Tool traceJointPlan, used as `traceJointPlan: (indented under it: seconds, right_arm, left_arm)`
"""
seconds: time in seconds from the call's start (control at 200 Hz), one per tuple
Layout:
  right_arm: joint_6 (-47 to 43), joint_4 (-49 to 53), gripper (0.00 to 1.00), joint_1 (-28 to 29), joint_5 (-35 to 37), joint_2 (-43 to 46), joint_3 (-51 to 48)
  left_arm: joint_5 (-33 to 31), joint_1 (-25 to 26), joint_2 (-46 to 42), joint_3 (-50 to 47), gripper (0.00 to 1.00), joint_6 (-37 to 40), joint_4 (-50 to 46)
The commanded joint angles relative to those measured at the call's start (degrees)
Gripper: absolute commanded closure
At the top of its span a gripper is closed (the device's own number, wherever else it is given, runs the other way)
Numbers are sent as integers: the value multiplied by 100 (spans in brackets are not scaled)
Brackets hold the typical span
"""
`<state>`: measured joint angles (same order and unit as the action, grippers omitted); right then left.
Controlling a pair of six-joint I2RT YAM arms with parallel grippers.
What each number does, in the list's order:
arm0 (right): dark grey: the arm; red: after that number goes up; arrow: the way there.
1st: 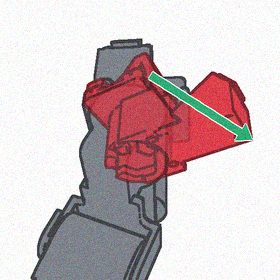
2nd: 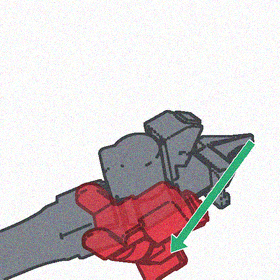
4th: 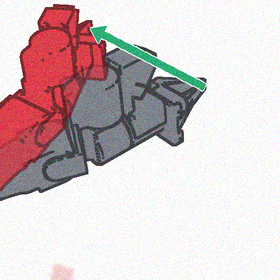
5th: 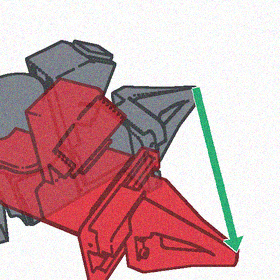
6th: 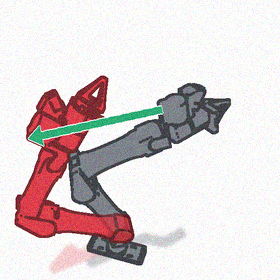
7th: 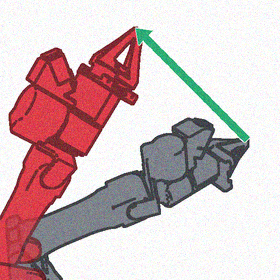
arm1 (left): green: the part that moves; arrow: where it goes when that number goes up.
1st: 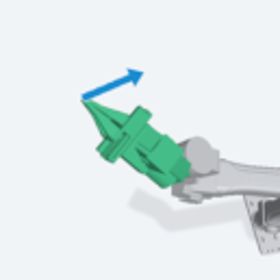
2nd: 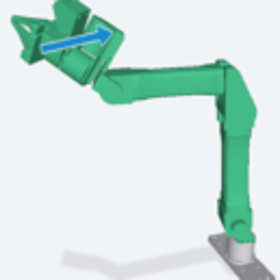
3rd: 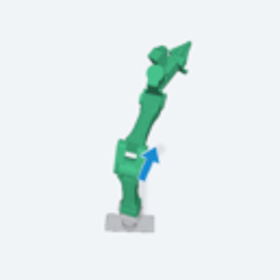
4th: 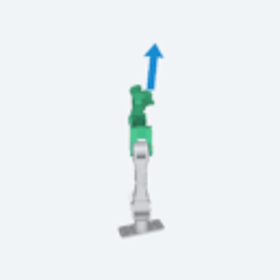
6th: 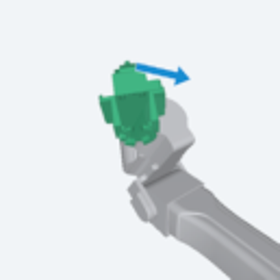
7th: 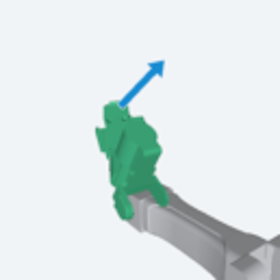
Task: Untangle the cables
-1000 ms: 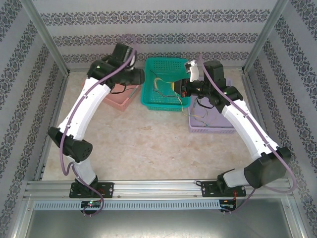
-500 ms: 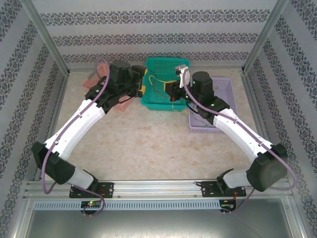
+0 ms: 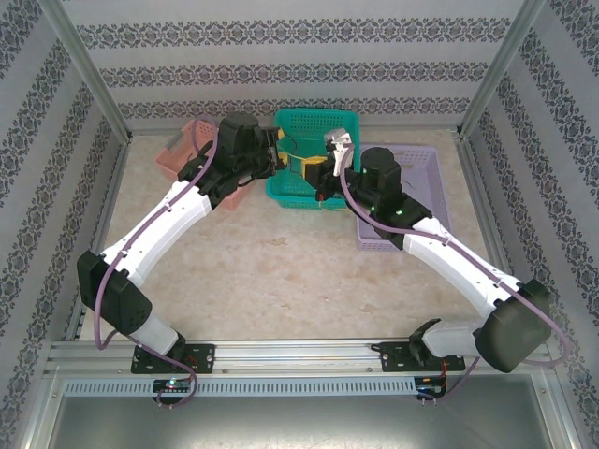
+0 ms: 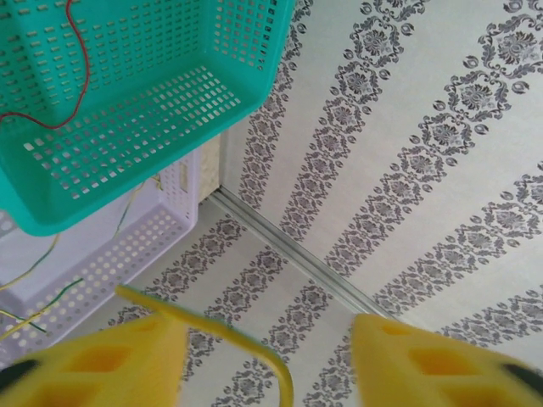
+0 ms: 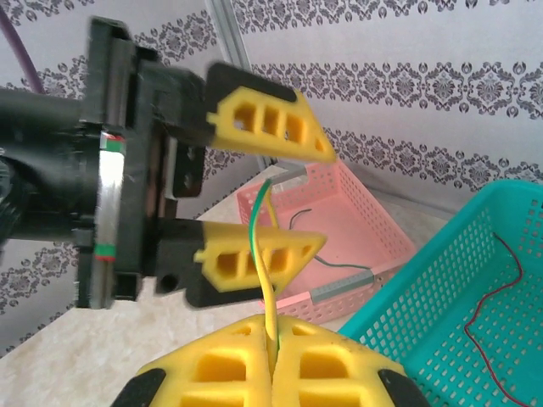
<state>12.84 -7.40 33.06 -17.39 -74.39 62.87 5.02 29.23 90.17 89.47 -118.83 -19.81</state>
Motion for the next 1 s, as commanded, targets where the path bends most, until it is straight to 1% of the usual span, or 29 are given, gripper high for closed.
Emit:
traceJointPlan:
  seconds: [0.0, 0.07, 0.12, 0.205, 0.275, 0.365, 0.425, 0.46, 0.54, 0.605, 0.664, 0.729, 0.809, 0.894, 0.994]
  right_arm:
    - [-200, -101, 100, 78, -46, 259, -161]
    - [-278, 13, 100, 74, -74, 358, -213]
    - [-366, 162, 100, 86, -204, 402, -209]
    - [-623, 576, 100, 118, -582, 410, -117]
    - [-844, 1145, 100, 187, -1023, 328, 66]
    - [-1111, 1924, 100, 324, -1435, 201, 274]
    - [-1177, 2230, 100, 419, -1607, 172, 297]
    - [-1181, 2337, 100, 470, -1704, 163, 292]
    - [-1137, 2547, 100, 536, -1908, 121, 304]
    - [-1071, 2774, 100, 551, -2092, 30, 392]
    - [-1056, 3084, 100, 550, -2259, -112, 546]
    - [-1007, 3510, 100, 541, -2351, -308, 770]
    - [-865, 3937, 100, 461, -2521, -553, 999]
    - [-623, 4136, 100, 315, -2930, -748, 1125]
    - [-485, 4318, 100, 170, -3085, -827, 1227]
  left_arm:
    - [-71, -164, -18, -25, 74, -18, 134]
    - [-141, -307, -102, 30, 87, 354, -116]
    - [-163, -460, -115, 114, 100, 804, -158]
    - [60, -752, 38, 516, 100, 1744, -171]
    - [467, -942, 325, 1047, 100, 2665, -170]
    - [983, -1038, 698, 1670, 100, 3564, 36]
    - [1221, -1053, 926, 2168, 100, 4259, 100]
    - [1312, -1052, 1073, 2535, 100, 4711, -59]
    - [1509, -1056, 1444, 3509, 100, 5834, -776]
    - [1448, -1043, 1673, 4141, 100, 6589, -1300]
    - [1310, -1036, 1755, 4411, 100, 7137, -1503]
    - [1132, -1034, 1716, 4385, 100, 7489, -1454]
    - [1106, -1029, 1657, 4286, 100, 7727, -1209]
    - [979, -1000, 1569, 4187, 100, 7943, -1019]
    - [709, -966, 1504, 4151, 100, 8162, -1002]
